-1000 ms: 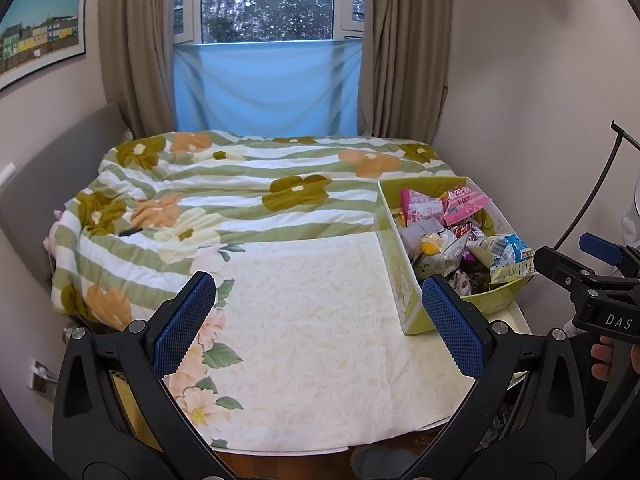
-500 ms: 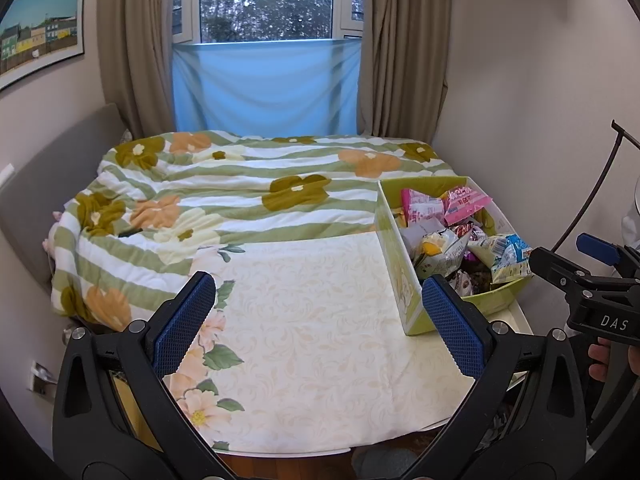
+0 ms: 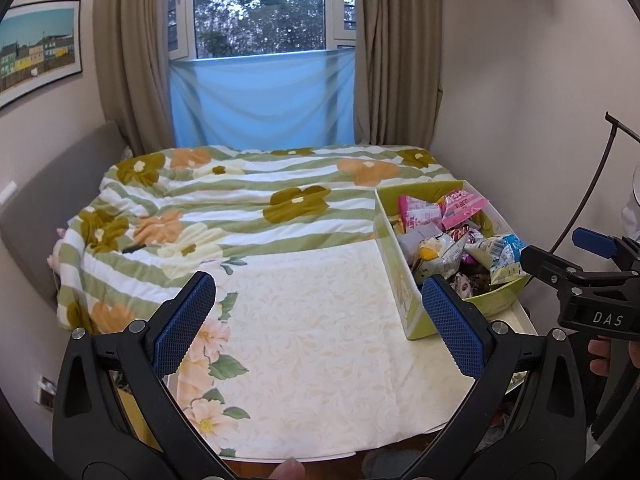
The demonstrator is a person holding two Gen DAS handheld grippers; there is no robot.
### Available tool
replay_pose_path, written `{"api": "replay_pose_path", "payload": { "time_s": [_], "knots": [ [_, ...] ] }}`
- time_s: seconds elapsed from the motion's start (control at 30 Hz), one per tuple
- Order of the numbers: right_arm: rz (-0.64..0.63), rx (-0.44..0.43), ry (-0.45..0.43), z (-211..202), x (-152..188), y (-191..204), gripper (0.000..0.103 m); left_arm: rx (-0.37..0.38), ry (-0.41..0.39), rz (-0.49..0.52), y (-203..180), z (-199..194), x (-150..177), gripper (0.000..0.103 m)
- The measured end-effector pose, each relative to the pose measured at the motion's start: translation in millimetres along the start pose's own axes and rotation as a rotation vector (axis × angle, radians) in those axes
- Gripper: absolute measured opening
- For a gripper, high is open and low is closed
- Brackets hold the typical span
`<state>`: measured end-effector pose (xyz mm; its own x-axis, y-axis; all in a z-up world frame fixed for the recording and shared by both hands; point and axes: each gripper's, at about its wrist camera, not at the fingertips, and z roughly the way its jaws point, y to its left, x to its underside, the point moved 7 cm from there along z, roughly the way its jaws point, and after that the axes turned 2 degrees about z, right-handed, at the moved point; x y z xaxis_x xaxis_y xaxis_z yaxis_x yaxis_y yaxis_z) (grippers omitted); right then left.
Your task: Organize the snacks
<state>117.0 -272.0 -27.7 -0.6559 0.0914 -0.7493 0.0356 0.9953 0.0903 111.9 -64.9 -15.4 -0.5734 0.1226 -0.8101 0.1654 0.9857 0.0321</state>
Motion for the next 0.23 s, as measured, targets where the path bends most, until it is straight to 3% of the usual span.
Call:
{"api": "replay_pose_path", "payload": {
  "time_s": [0.23],
  "knots": [
    [-0.001,-0.002,-0.002,-0.4,1.2,1.2,0.103,0.0,-0.028,0.003,-4.1,-5.8,-3.5,0.103]
  ]
}}
